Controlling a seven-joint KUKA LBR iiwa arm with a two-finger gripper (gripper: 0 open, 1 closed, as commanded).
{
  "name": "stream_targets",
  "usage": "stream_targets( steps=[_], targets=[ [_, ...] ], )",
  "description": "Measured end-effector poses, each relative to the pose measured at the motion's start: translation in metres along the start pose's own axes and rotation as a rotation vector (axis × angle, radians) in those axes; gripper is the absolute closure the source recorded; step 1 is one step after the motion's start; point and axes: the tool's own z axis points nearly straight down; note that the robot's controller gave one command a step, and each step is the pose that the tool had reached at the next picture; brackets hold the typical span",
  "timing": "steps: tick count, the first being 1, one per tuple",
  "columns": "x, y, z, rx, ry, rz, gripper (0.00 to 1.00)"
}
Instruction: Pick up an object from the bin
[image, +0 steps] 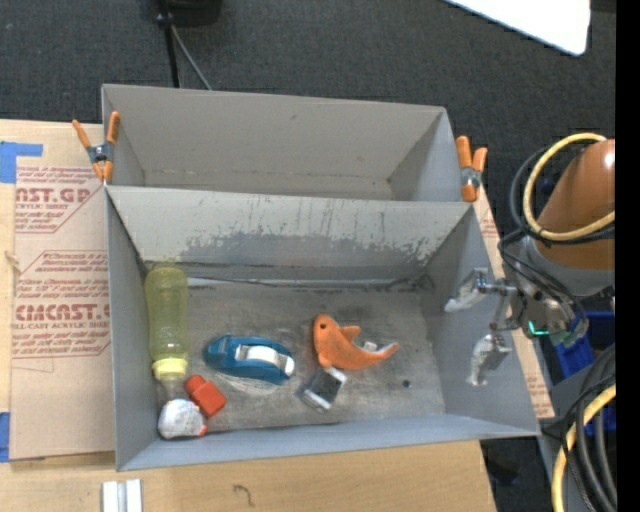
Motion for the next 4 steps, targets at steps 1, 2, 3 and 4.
stream_targets(
  steps=[1, 2, 3, 4],
  targets=[
    [-0.002, 0.001, -0.004, 0.001, -0.007, -0.001, 0.00],
    [-0.001, 0.012, 0.038, 0.004, -0.015, -0.048, 0.00],
    [-0.008, 0.045, 0.089, 0.001, -0.009, -0.062, 0.00],
    [-0.036, 0.061, 0.131, 0.007, -0.047, -0.100, 1.00]
  ],
)
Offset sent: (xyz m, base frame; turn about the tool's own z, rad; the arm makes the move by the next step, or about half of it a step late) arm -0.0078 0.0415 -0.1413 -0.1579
